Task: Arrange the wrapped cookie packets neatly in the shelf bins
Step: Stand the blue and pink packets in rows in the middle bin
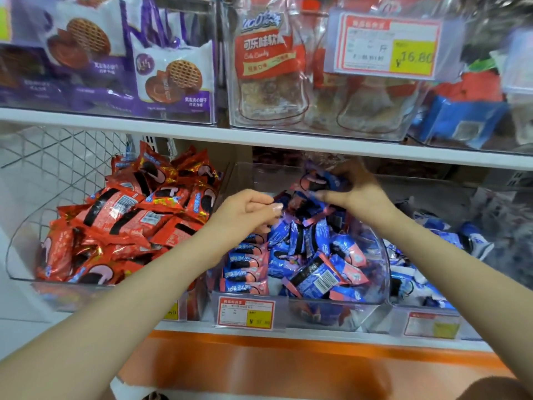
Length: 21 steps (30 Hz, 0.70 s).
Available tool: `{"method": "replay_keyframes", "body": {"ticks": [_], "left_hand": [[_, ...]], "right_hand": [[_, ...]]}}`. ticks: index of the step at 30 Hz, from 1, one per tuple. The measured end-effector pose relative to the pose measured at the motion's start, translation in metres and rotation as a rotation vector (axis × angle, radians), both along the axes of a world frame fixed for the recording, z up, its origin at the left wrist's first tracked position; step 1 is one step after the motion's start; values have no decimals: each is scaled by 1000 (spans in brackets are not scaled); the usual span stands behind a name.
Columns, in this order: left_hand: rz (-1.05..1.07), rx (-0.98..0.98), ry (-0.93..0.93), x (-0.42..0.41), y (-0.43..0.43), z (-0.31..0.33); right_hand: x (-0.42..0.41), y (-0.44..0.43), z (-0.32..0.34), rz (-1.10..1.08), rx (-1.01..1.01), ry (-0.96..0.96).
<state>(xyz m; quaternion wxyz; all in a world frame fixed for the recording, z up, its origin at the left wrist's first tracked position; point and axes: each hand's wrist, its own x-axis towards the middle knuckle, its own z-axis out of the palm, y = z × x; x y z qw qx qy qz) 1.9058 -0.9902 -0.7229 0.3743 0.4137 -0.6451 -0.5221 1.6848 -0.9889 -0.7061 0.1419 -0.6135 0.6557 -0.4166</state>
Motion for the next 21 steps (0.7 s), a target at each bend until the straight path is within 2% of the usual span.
{"method": "replay_keyframes", "body": {"ticks": [1,3,6,9,12,14,17,19,21], "left_hand": [[-8,121,93,-4,1,2],[-23,232,207,-11,4,4],[46,244,303,-17,6,4],[84,196,248,-15,4,3],[-15,122,142,-14,7,0],[-76,-4,36,-11,8,-2],[-147,-179,-132,2,-1,8],[-233,-190,-304,13,-13,15],[-393,-202,-580,18,-21,16]], "right_hand": [[7,6,0,59,10,-83],[20,15,-3,146,30,-160],[32,25,-10,246,34,-244],[29,31,-14,356,72,-282],[24,37,-17,408,92,-248],[22,41,-17,447,117,-190],[10,40,-19,444,87,33],[-3,37,-19,377,30,95],[-12,37,-21,330,14,69]]}}
